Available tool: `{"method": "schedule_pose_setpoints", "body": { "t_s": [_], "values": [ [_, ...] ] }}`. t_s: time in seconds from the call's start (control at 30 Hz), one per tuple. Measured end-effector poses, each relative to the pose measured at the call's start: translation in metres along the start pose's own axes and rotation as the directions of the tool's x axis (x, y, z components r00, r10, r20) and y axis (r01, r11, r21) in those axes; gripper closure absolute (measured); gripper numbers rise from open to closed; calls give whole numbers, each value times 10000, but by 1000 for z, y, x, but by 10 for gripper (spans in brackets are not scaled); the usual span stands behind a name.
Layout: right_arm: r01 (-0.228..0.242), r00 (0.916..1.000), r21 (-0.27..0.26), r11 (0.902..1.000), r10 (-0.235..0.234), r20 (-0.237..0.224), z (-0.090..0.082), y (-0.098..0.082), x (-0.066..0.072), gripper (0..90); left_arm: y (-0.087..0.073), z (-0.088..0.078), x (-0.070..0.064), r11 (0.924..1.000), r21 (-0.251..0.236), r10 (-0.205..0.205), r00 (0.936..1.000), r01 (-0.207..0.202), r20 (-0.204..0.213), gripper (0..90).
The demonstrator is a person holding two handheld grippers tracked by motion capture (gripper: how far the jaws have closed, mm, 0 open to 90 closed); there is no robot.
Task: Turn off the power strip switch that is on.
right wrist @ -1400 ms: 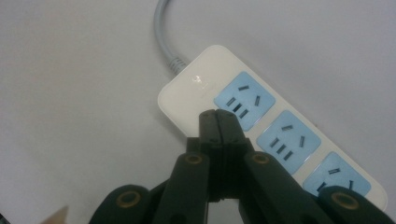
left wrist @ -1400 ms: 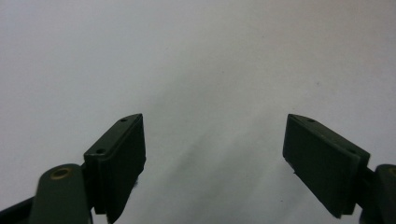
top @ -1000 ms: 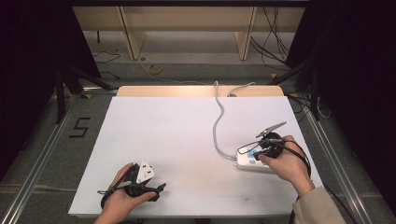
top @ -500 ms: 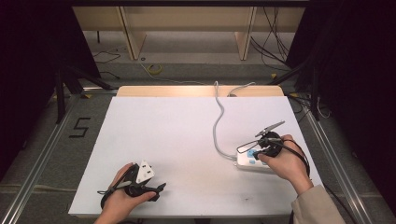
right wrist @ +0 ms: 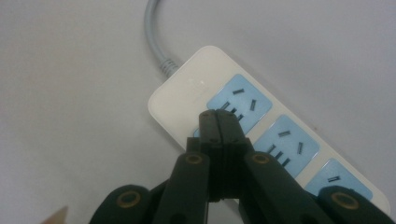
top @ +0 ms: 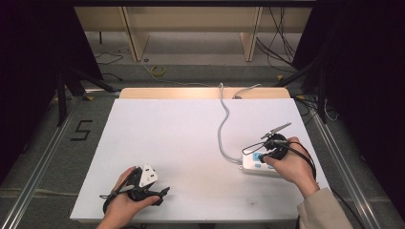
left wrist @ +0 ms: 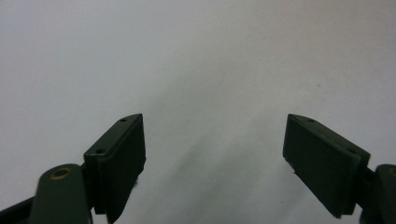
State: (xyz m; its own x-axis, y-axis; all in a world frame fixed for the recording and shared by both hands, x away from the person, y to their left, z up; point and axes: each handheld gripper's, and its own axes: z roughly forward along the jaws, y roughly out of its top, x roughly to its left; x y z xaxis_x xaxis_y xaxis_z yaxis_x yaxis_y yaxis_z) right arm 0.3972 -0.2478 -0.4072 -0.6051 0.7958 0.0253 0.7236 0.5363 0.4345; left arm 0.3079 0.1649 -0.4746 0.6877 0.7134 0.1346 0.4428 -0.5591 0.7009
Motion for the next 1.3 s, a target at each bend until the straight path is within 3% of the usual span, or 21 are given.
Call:
{"method": "schedule_pose_setpoints", "body": {
  "t_s": [0.63,1.07,1.3],
  "values": [
    [-40,9999,86,10000,41,-95,5,4,2,900,1,1,-1,10000,-16,-34,10000,34,20,209],
    [-168,9999,450,9988,168,-11,18,2,0,900,1,1,0,10000,-30,-50,10000,50,41,210],
    [-13,10000,572,9984,12,21,22,2,3,900,1,1,-1,10000,-18,-45,10000,45,54,210]
  ]
}}
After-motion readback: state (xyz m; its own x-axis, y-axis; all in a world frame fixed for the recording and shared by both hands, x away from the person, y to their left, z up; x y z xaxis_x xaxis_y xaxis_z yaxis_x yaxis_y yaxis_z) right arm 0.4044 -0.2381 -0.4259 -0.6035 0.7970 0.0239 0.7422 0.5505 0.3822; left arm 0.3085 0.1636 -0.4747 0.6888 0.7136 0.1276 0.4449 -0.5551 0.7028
